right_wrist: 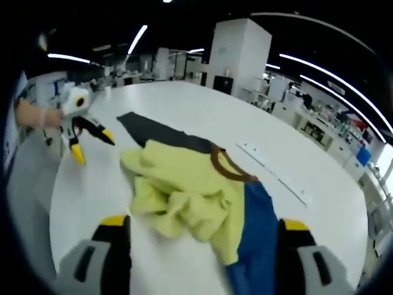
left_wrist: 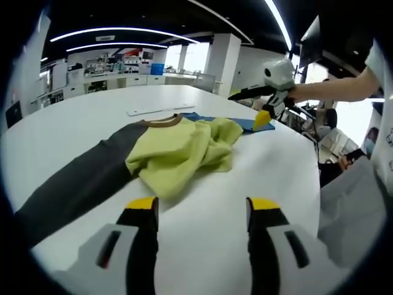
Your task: Fold the garment on the visible template until the final outline fits inside the template.
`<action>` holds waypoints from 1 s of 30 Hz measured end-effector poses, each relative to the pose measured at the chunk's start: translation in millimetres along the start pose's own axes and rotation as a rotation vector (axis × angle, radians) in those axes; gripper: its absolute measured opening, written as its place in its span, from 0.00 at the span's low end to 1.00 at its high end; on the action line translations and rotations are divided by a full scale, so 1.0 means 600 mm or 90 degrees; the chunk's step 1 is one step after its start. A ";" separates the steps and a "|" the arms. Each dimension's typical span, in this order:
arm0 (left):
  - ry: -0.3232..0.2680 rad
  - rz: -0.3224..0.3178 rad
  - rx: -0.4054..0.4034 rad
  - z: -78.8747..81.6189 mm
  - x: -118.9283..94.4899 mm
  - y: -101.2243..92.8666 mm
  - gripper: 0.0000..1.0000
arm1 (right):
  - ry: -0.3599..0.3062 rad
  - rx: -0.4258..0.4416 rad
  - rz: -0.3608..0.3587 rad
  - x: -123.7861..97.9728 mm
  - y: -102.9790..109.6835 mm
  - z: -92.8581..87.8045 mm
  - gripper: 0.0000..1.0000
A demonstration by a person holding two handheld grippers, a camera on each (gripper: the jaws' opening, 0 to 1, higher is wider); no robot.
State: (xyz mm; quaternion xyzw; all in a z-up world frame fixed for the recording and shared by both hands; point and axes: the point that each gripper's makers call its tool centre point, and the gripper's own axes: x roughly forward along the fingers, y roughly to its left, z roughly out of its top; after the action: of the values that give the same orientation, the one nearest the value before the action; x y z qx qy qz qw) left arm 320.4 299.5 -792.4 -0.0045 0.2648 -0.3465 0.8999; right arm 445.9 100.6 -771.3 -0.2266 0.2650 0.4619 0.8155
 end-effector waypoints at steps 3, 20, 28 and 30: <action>-0.001 0.001 -0.002 0.002 0.000 -0.001 0.54 | 0.005 -0.009 -0.024 0.007 0.000 -0.016 0.82; -0.001 0.007 -0.009 -0.004 -0.004 0.002 0.54 | 0.001 0.020 -0.063 0.021 0.033 -0.061 0.50; -0.003 0.000 -0.014 -0.006 0.002 -0.005 0.54 | -0.004 0.022 -0.070 0.055 0.061 -0.067 0.31; -0.001 -0.002 -0.012 -0.008 0.004 -0.010 0.54 | -0.007 0.028 -0.075 0.065 0.061 -0.073 0.27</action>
State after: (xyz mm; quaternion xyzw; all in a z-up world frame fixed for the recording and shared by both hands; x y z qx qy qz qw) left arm 315.9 294.3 -796.5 -0.0135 0.2677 -0.3458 0.8992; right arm 421.1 115.7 -834.2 -0.2216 0.2568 0.4081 0.8476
